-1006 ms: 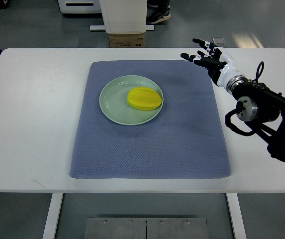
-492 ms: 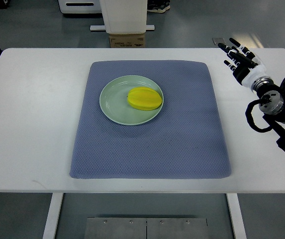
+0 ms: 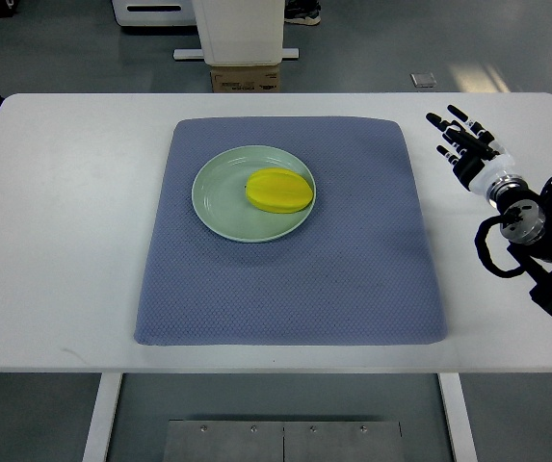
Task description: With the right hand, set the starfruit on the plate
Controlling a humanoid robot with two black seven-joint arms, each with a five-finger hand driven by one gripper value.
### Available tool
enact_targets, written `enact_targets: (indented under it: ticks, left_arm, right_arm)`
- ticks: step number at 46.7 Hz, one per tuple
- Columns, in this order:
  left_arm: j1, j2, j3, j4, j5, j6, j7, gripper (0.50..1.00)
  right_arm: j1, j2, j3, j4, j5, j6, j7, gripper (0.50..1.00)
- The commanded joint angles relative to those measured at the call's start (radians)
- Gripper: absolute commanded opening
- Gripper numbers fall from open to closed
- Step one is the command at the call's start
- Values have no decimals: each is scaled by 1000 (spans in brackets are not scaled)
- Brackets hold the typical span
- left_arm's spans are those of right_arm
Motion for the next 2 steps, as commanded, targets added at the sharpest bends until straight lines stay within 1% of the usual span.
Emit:
enact_targets:
  ticks: [1,2]
  left_arm:
    - [0,0,0,0,0,0,0,1000]
    - [0,0,1,0,0,0,0,1000]
  right_arm:
    - [-2,0,-2,0,0,0,-1,1000]
    - [-2,0,-2,0,0,0,-1,1000]
